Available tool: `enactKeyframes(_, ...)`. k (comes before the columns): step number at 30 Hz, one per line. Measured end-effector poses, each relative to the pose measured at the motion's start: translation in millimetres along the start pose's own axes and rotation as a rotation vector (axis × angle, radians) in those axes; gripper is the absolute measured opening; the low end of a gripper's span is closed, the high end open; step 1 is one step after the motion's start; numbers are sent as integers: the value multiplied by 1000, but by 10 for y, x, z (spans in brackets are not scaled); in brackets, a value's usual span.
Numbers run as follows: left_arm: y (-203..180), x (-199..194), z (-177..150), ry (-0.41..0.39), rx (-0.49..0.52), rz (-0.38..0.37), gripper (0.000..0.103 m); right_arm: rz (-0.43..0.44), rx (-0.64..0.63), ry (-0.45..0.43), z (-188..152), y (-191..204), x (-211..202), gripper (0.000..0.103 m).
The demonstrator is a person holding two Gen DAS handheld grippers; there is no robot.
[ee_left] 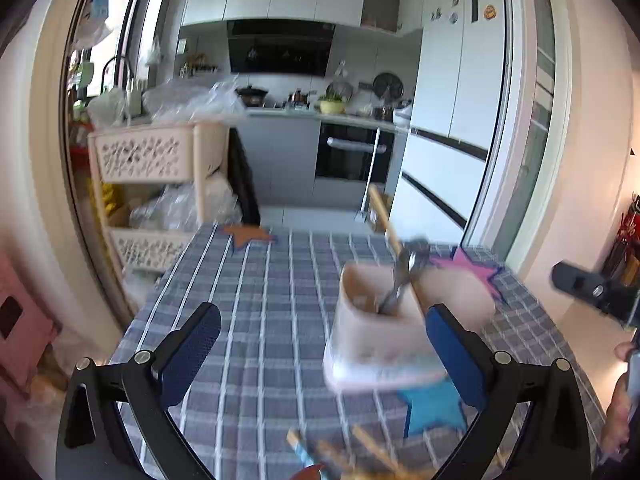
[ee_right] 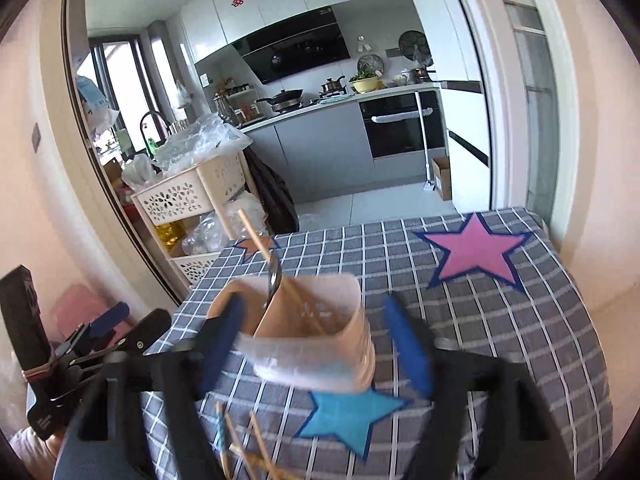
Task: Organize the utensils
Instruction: 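Move both open tools back to the utensil pile, then grasp a black-handled spoon with the left tool while the right tool grasps a wooden chopstick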
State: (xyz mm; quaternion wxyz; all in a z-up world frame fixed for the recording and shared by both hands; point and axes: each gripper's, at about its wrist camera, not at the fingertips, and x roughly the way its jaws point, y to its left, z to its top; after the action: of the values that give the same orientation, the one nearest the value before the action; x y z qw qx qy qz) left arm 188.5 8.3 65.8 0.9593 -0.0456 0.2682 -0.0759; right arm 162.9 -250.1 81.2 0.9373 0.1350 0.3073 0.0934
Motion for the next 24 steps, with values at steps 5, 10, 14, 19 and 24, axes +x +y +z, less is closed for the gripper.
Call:
enactKeyframes(5,79,-233,-356,127,14,13,103,-14,36,51,-264,-16,-317,85)
enactKeyframes(10,49,-410,-851,258,48,-13,103,-47,48,133,-652,-42,-540,85)
enactKeyframes(14,-10,-510,-1252,342,61,-25,103,-77,71,216,-1023,-110,-609,85)
enactKeyframes(19,-71,-554,-1615,433,64,-41,103,-114,101,320,-1463,-245,-647,85)
enactKeyframes(24,-127,-568,-1790,468,85,-29,103,-150,114,394,-1730,-333,-621,85)
